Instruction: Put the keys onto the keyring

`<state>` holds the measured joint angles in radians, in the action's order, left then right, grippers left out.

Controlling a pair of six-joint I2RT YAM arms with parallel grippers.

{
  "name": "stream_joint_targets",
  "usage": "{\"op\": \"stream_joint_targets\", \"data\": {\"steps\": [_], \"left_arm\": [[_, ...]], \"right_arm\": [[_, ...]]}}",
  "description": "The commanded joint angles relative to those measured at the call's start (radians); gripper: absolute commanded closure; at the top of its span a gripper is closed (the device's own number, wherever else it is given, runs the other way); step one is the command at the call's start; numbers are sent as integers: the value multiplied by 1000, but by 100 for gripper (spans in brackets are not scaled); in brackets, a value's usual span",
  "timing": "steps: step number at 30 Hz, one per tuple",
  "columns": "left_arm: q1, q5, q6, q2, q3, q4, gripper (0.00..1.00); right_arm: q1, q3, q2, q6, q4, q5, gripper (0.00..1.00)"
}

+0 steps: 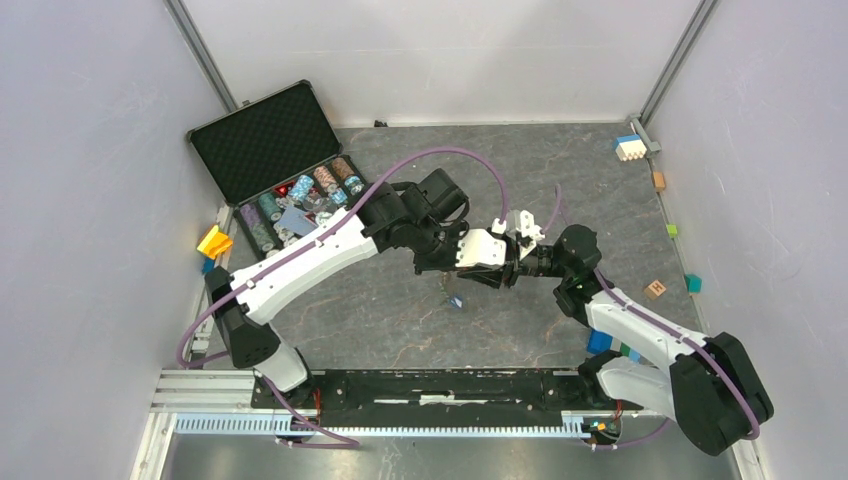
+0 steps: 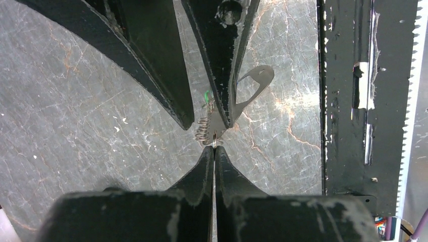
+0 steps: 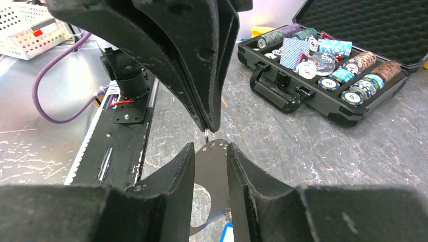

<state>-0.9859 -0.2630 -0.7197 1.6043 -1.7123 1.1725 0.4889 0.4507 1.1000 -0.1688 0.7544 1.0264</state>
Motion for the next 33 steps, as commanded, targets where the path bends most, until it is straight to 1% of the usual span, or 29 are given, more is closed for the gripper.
{"op": "stream_joint_targets", "data": {"steps": [1, 5, 10, 16, 19, 21, 25, 26, 30, 31, 32, 33], "left_arm": [[-7, -21, 31, 4, -35, -14, 98], [-7, -33, 34, 6, -33, -19, 98], [-5, -46, 40, 1, -30, -36, 98], [-7, -63, 44, 3, -21, -48, 98], [-7, -71, 45, 3, -18, -47, 98], [-7, -73, 45, 4, -19, -47, 98], [-5, -67, 46, -4, -6, -58, 98], [-7, -65, 45, -6, 0, -63, 98], [-2, -53, 43, -27, 24, -81, 98], [3, -54, 42, -37, 33, -91, 97], [11, -59, 43, -47, 41, -101, 91], [22, -72, 42, -61, 54, -116, 82]], "right_arm": [[3, -14, 3, -61, 119, 19, 66], [10, -10, 13, -62, 123, 13, 70], [20, -10, 30, -49, 113, 5, 71], [31, -5, 47, -43, 108, 0, 74], [34, -1, 47, -39, 101, -5, 79], [37, 0, 50, -35, 97, -6, 83], [37, 2, 50, -18, 77, -12, 99], [37, 3, 46, -9, 67, -17, 100], [36, 10, 30, 32, 20, -31, 100], [36, 11, 23, 43, 8, -36, 100], [34, 12, 13, 48, 3, -42, 100], [34, 11, 4, 51, 1, -47, 100]]}}
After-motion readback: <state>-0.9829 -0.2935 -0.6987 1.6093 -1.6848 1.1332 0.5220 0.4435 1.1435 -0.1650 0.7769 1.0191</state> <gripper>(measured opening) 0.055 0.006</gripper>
